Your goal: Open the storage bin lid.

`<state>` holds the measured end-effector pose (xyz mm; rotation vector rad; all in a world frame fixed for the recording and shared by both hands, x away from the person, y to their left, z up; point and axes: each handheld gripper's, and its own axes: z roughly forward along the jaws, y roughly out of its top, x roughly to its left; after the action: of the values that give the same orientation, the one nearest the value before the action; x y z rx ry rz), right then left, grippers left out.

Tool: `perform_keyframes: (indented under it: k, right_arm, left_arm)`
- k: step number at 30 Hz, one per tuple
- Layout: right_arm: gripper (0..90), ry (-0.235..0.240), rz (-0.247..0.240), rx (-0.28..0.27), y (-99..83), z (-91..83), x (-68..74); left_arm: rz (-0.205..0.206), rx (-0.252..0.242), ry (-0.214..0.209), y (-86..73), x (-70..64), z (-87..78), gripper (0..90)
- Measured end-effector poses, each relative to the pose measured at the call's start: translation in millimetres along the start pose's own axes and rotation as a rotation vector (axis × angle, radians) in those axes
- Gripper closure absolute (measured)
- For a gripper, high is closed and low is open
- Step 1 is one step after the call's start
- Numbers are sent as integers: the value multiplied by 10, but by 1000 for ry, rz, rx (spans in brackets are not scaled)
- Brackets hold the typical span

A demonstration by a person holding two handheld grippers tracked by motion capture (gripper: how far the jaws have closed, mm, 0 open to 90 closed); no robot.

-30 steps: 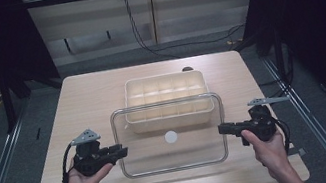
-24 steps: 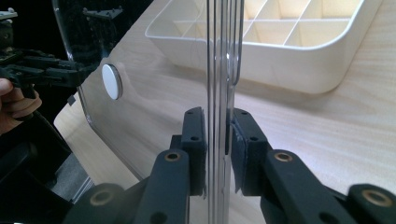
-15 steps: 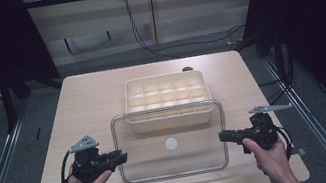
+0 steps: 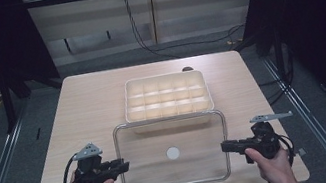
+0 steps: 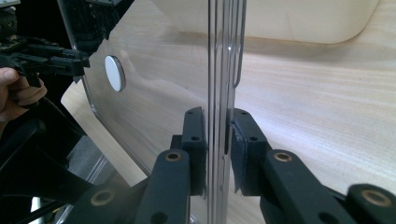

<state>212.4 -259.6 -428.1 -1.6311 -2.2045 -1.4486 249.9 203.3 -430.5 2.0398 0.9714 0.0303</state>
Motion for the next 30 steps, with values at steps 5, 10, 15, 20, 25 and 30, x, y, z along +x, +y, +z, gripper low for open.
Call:
perform_keyframes:
  k: [5, 10, 15, 20, 25, 30]
  right_arm:
    - [772, -4, -2, 22, -37, 60, -10]
    - [772, -8, 14, 37, -58, 129, -71]
    - [768, -13, 37, 58, -64, 213, -146]
    - [764, -40, 28, 80, -58, 265, -169]
    - [759, -54, 32, 82, -90, 299, -183]
    - [749, -61, 25, 85, -91, 312, -182]
  left_arm:
    - [-14, 24, 5, -70, 29, 48, 684]
    - [-23, 37, 3, -100, 76, 106, 684]
    - [-28, 51, -1, -95, 120, 152, 678]
    - [-25, 72, 10, -84, 130, 208, 647]
    - [-30, 82, -10, -115, 166, 236, 636]
    - [-28, 86, 0, -117, 165, 245, 633]
